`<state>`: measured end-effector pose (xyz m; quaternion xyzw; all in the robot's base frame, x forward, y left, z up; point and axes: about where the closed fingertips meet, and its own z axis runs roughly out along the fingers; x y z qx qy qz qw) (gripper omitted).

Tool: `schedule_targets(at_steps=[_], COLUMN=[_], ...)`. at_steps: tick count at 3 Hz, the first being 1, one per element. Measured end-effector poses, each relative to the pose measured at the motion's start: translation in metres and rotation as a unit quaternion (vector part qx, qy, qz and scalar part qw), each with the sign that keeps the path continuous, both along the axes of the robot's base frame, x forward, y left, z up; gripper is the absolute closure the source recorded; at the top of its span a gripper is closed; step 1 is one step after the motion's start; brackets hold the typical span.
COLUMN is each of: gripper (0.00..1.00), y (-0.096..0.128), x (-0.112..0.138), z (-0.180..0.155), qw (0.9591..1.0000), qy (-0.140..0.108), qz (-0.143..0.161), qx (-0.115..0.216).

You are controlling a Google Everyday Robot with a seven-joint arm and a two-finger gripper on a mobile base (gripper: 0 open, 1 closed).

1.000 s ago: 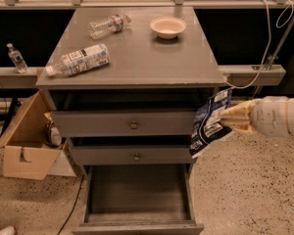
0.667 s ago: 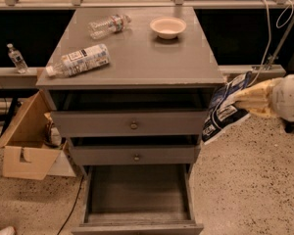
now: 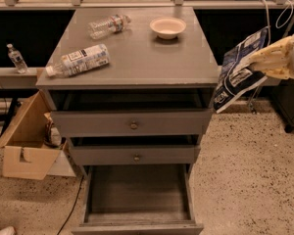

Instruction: Pick blue chip bag from bottom drawer and place on counter

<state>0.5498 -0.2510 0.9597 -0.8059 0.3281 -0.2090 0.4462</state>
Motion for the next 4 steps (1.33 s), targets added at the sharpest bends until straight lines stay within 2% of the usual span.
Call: schedule_targets(at_steps=[1,2,3,4], gripper=[1.0,1.0,1.0,1.0], y=[0.005,0.027,0.059,0.078], x=[0.006,0.031,0.072,0.1], z=[0.003,0.019,0.029,0.023], qw=[1.0,0.9998,0.9997,0.9995], qy=[-0.002,-0.014,-0.018,-0.011], qz=[0.001,0.006,0.001,-0.016], qx=[0.002,0.014,0.019,0.025])
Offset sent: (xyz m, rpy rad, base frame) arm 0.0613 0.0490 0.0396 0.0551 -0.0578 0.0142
